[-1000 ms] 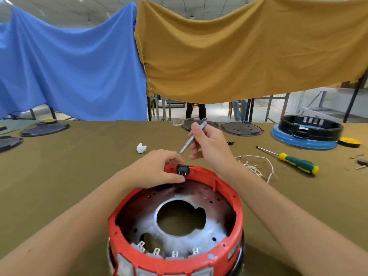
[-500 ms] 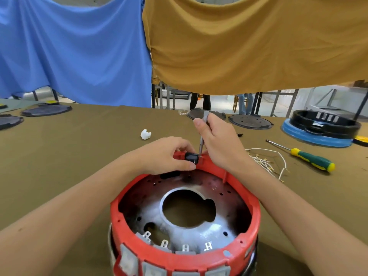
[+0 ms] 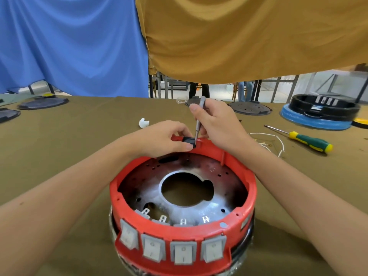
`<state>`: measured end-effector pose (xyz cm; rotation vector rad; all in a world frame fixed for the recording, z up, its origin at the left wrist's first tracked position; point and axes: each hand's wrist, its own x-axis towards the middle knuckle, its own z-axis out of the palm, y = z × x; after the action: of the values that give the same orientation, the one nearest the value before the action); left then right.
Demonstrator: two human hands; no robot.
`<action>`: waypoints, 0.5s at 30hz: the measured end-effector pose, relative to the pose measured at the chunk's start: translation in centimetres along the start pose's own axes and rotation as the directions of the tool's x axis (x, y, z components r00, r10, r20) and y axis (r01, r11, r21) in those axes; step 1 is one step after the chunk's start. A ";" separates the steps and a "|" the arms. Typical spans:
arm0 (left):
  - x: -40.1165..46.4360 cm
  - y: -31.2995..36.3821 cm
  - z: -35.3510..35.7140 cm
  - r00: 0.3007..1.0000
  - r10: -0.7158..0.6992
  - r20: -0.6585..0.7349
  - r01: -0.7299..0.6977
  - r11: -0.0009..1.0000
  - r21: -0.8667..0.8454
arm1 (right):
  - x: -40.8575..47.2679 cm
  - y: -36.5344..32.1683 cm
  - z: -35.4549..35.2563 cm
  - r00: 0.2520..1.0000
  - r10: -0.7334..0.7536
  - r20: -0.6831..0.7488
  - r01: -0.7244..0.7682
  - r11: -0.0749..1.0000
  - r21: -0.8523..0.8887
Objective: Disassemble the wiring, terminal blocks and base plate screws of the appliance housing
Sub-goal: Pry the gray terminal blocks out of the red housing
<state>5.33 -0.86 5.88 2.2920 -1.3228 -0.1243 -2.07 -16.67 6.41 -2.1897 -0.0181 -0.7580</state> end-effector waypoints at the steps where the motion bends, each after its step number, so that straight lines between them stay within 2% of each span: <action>1: 0.0 -0.1 0.0 1.000 0.007 0.002 -0.007 1.000 -0.009 | 0.0 -0.1 -0.2 1.000 -0.015 0.027 0.015 1.000 0.003; 7: -0.1 -0.1 0.1 0.999 0.032 0.014 -0.032 0.999 -0.011 | -2.0 0.4 -2.8 0.972 -0.176 0.153 0.184 0.982 -0.042; 12: 0.0 -0.2 0.0 0.999 0.040 0.028 -0.039 0.998 -0.047 | -4.3 0.9 -4.8 0.924 -0.268 0.272 0.344 0.892 -0.292; 15: 0.0 -0.2 -0.1 1.000 0.010 0.022 -0.008 0.995 -0.100 | -4.5 0.7 -5.0 0.897 -0.278 0.343 0.401 0.839 -0.368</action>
<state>5.50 -0.71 5.85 2.2068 -1.3084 -0.2088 -8.11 -19.61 6.09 -2.7533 -0.4388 -0.6874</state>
